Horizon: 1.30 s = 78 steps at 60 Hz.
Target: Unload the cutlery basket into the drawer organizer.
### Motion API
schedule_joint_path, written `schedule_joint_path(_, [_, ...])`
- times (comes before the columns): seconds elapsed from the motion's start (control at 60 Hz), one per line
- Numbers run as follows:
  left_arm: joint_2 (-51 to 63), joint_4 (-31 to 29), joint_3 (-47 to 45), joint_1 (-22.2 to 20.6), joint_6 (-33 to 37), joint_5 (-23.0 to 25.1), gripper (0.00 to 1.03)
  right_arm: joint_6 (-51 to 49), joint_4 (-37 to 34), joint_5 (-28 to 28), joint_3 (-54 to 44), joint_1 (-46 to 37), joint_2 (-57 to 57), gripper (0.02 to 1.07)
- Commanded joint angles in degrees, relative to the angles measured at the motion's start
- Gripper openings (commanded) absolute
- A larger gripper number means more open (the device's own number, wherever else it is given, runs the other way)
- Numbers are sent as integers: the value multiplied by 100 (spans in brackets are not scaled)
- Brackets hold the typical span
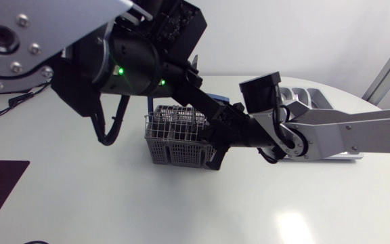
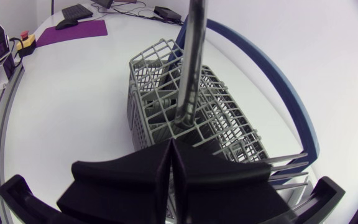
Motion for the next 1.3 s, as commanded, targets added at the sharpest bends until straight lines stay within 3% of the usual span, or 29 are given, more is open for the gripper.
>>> schedule_joint_path(0.0, [-150,120,71,-19,-55,-92,3,51,9,94,35,-37,305,7])
schedule_joint_path(0.283, [-150,32,422,-46,6,-101,3,-28,36,279,62,-10,727,7])
schedule_joint_path(0.45, [-255,-205,888,-46,138,-101,3,-2,36,173,-176,-10,24,8])
schedule_joint_path(0.483, [-282,-240,914,-46,164,-101,3,-2,36,156,-255,-2,-169,12])
schedule_joint_path(0.533, [-299,-276,923,-54,191,-83,3,16,1,103,-360,7,-433,26])
schedule_joint_path(0.617, [-308,-399,914,7,270,259,3,25,-175,24,-650,16,-1030,54])
schedule_joint_path(0.75, [-264,-618,827,394,235,1384,3,25,-474,-134,-1142,-98,-2059,71])
schedule_joint_path(0.867, [-80,-759,835,675,191,2334,3,25,-808,-372,-1388,-353,-2859,72])
schedule_joint_path(1.1, [351,-750,651,842,323,3599,3,51,-1370,-714,-1626,-608,-3720,79])
schedule_joint_path(1.25, [448,-645,554,702,419,3793,3,174,-1432,-969,-1626,-722,-3755,78])
schedule_joint_path(1.283, [457,-610,536,666,419,3793,3,183,-1423,-996,-1617,-722,-3755,73])
